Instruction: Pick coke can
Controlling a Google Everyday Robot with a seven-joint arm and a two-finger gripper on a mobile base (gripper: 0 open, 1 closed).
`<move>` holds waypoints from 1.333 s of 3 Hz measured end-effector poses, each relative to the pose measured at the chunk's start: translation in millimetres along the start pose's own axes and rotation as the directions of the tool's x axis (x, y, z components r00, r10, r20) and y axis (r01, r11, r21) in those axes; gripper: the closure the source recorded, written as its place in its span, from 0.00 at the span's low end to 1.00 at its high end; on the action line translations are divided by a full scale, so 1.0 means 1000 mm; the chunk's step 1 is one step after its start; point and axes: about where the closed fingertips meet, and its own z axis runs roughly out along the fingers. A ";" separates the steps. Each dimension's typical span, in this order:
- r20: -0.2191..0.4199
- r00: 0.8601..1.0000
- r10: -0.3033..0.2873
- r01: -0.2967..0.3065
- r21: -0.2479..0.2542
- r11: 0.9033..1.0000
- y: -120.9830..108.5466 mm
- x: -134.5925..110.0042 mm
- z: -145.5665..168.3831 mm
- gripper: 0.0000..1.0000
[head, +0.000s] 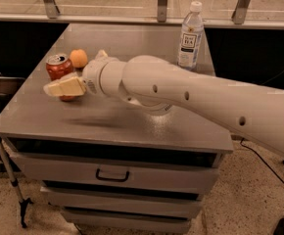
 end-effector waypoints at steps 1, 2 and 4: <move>0.005 1.000 0.009 -0.009 -0.013 1.000 -0.004 0.007 0.018 0.00; 0.021 1.000 0.008 -0.008 -0.034 0.999 0.000 0.001 0.029 0.18; 0.038 0.999 -0.008 0.010 -0.062 0.998 0.016 -0.020 0.030 0.64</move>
Offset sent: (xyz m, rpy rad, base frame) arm 0.0250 0.0323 -0.0052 0.0415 -0.0029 0.0514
